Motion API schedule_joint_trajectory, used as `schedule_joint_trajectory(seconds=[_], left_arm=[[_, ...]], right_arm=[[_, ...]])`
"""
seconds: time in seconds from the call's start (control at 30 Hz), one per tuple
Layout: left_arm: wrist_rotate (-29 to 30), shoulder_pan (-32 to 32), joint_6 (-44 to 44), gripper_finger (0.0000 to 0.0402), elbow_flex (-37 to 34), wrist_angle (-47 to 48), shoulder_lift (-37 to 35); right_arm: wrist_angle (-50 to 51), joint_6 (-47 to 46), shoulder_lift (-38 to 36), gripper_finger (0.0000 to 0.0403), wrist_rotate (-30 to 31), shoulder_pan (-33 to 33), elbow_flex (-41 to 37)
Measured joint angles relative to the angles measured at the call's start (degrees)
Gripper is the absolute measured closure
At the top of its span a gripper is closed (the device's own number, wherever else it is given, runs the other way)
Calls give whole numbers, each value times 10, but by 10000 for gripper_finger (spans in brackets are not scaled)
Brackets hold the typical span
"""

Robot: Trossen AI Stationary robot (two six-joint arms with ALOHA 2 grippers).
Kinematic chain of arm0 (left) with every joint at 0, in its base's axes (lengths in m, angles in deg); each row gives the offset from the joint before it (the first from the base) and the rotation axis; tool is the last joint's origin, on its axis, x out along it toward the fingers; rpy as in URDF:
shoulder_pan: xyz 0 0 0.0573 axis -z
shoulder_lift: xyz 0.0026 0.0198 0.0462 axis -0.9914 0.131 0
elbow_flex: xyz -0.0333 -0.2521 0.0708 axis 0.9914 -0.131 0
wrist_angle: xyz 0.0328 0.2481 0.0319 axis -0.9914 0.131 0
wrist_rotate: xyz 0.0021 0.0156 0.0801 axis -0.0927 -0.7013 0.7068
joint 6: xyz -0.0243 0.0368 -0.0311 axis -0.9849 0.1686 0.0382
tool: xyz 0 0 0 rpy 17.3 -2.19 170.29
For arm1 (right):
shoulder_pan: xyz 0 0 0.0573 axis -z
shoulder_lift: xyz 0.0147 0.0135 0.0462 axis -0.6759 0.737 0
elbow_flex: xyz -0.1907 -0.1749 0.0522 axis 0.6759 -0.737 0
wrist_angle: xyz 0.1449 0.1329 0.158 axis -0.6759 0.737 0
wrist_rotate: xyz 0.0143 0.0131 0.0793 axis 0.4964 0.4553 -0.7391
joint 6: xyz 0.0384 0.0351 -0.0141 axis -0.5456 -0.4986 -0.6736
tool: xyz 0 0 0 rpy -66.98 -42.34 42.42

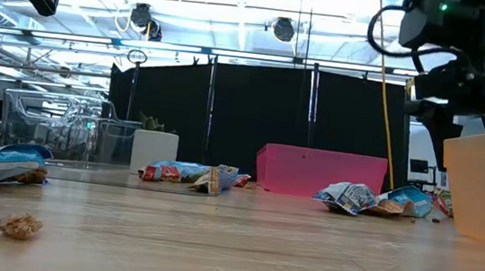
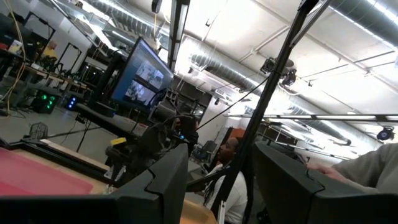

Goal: Pick and place Granola Bars by type
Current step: Put the red granola bar into the red bin

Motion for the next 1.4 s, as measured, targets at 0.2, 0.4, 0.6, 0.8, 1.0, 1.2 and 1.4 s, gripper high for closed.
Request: schedule_joint_trajectory(seconds=[0.2,0.4,0.6,0.8,1.0,1.2,1.4], left_arm=[[0,0,0,217,0,0,0],[0,0,0,217,0,0,0],[-2,0,0,217,0,0,0],[-2,0,0,217,0,0,0],[-3,0,0,217,0,0,0],[-3,0,0,217,0,0,0],[-3,0,0,217,0,0,0]], right_arm=[[-1,-3,36,151,0,0,0],[-19,-6,59,151,0,0,0],[-38,-11,83,151,-14,0,0],[-39,-10,105,151,-15,1,0],[-39,-10,135,151,-15,4,0],[-39,-9,161,158,-15,11,0],[-38,-9,164,208,-15,15,0]])
